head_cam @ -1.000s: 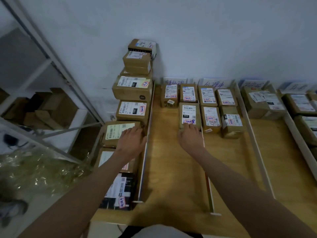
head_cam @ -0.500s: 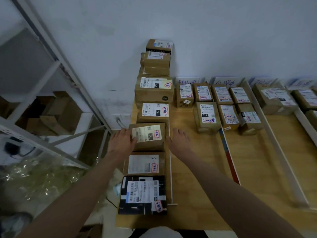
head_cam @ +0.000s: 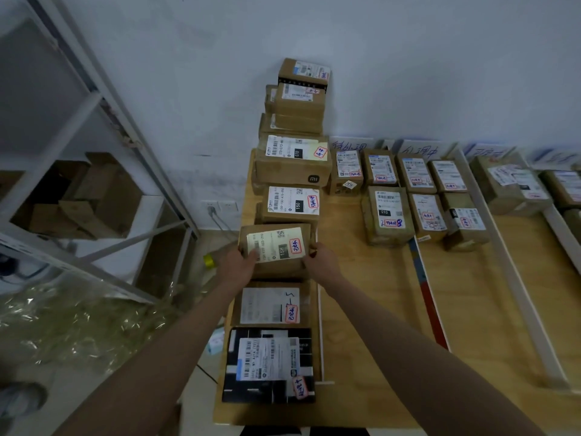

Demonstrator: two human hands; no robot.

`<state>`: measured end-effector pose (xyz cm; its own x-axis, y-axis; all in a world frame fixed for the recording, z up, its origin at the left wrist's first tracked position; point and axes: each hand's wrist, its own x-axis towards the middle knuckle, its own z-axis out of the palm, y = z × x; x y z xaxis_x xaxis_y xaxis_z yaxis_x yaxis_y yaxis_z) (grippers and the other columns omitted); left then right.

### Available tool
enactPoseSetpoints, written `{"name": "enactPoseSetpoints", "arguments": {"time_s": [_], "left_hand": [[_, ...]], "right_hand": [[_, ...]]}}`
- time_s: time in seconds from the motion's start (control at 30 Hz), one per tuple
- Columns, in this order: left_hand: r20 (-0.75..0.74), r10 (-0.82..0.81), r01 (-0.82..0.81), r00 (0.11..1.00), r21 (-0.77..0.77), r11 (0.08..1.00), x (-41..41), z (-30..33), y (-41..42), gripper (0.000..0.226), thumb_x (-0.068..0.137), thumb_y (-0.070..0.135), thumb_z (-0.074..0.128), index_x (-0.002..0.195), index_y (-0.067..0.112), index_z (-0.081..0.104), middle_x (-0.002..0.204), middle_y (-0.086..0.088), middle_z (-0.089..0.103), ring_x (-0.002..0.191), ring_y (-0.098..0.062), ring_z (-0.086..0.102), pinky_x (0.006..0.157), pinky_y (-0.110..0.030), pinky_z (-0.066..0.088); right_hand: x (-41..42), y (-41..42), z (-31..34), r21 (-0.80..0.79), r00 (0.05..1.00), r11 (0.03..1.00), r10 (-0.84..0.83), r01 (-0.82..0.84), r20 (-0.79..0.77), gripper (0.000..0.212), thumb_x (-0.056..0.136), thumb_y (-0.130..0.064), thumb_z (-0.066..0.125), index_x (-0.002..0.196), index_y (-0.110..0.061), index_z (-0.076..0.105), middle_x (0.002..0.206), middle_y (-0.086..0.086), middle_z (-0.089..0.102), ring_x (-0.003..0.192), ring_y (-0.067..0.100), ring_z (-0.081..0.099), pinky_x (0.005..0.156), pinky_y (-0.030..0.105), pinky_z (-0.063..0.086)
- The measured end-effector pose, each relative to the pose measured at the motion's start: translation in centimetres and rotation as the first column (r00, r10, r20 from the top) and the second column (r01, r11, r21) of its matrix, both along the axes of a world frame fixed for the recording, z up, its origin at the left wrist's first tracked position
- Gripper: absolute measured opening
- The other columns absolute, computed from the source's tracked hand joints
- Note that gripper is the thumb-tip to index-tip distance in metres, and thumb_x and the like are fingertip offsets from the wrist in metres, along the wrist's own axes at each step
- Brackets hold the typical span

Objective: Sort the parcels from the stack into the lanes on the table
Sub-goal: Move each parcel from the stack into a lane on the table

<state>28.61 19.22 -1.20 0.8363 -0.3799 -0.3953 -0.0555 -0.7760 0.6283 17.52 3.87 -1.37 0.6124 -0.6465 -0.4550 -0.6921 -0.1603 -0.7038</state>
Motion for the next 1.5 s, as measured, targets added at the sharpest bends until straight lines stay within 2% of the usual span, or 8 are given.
{"name": "enactPoseSetpoints", "arguments": {"time_s": [0.17, 0.3, 0.4, 0.63, 0.77, 0.87, 1.17, 1.5], "left_hand": [[-0.027, 0.127, -0.130, 0.992, -0.204, 0.970, -0.2, 0.7, 0.5, 0.047, 0.092, 0.044, 0.063, 0.124, 0.011, 0.058, 0.121, -0.005, 0.065, 0.111, -0.023, 0.061, 0.069, -0.022, 0.048], [-0.009, 0.185, -0.179, 0.983, -0.304, 0.936, -0.4, 3.1, 0.7, 0.047, 0.089, 0.043, 0.068, 0.123, 0.012, 0.057, 0.119, -0.004, 0.064, 0.102, -0.018, 0.060, 0.077, -0.029, 0.049], [0.042, 0.071, -0.056, 0.997, -0.290, 0.955, 0.4, 5.1, 1.0, 0.051, 0.086, 0.046, 0.070, 0.125, 0.015, 0.058, 0.119, -0.002, 0.064, 0.098, -0.016, 0.058, 0.078, -0.029, 0.049], [0.047, -0.297, 0.300, 0.954, -0.195, 0.934, 1.4, 9.5, 0.4, 0.037, 0.086, 0.046, 0.070, 0.112, 0.020, 0.066, 0.097, 0.009, 0.064, 0.095, -0.015, 0.062, 0.068, -0.019, 0.044], [0.081, -0.383, 0.391, 0.920, -0.157, 0.907, 0.2, 10.0, -1.4, 0.050, 0.087, 0.048, 0.068, 0.127, 0.019, 0.062, 0.119, 0.000, 0.063, 0.115, -0.023, 0.059, 0.080, -0.024, 0.043], [0.155, -0.454, 0.473, 0.877, -0.125, 0.872, -1.7, 10.0, -3.0, 0.057, 0.089, 0.051, 0.065, 0.136, 0.019, 0.056, 0.137, -0.004, 0.058, 0.124, -0.024, 0.054, 0.089, -0.026, 0.039], [0.347, -0.683, 0.670, 0.643, 0.178, 0.721, -9.1, 9.5, -10.1, 0.054, 0.104, 0.051, 0.027, 0.129, 0.016, 0.058, 0.130, -0.007, 0.058, 0.117, -0.026, 0.053, 0.093, -0.039, 0.048], [0.452, -0.814, 0.752, 0.364, 0.373, 0.544, -19.3, 7.6, -16.4, 0.053, 0.101, 0.053, 0.032, 0.134, 0.017, 0.053, 0.137, -0.004, 0.053, 0.124, -0.024, 0.050, 0.101, -0.039, 0.041]], "right_hand": [[-1.2, 0.0, 2.8, 0.052, 0.995, 0.999, -0.006, 0.000, 0.104, 0.038, 0.092, -0.011, 0.062, 0.129, -0.010, 0.053, 0.121, 0.010, 0.065, 0.112, 0.025, 0.062, 0.093, 0.041, 0.055], [-3.0, -0.3, 5.4, 0.188, 0.977, 0.975, 0.082, -0.120, 0.196, 0.073, 0.083, -0.014, 0.075, 0.141, -0.029, 0.033, 0.117, 0.008, 0.065, 0.103, 0.023, 0.066, 0.073, 0.032, 0.059], [-4.1, -1.0, 6.8, 0.239, 0.977, 0.961, 0.096, -0.141, 0.193, 0.066, 0.081, -0.022, 0.080, 0.134, -0.029, 0.040, 0.104, 0.002, 0.068, 0.082, 0.020, 0.072, 0.064, 0.030, 0.060], [-6.4, -1.7, 9.3, 0.255, 0.984, 0.953, 0.138, -0.162, 0.109, 0.050, 0.087, -0.043, 0.071, 0.127, -0.022, 0.050, 0.119, 0.001, 0.065, 0.099, 0.011, 0.064, 0.070, 0.025, 0.055], [-8.6, -1.7, 9.6, 0.224, 0.981, 0.955, 0.188, -0.196, 0.054, 0.043, 0.092, -0.045, 0.063, 0.124, -0.017, 0.061, 0.119, 0.000, 0.068, 0.107, 0.015, 0.063, 0.088, 0.034, 0.058], [-10.9, -2.2, 9.9, 0.166, 0.988, 0.974, 0.152, -0.152, 0.009, 0.040, 0.096, -0.043, 0.059, 0.118, -0.010, 0.063, 0.115, 0.004, 0.068, 0.107, 0.019, 0.063, 0.090, 0.036, 0.057], [-20.8, -5.8, 10.3, 0.100, 0.980, 0.979, -0.170, 0.180, -0.100, 0.043, 0.095, -0.044, 0.060, 0.122, -0.011, 0.063, 0.113, 0.005, 0.068, 0.102, 0.020, 0.065, 0.086, 0.036, 0.058], [-33.4, -9.4, 9.1, 0.001, 0.844, 0.845, -0.535, 0.535, -0.045, 0.049, 0.100, -0.045, 0.050, 0.127, -0.005, 0.057, 0.121, 0.010, 0.062, 0.105, 0.025, 0.061, 0.081, 0.037, 0.057]]}}
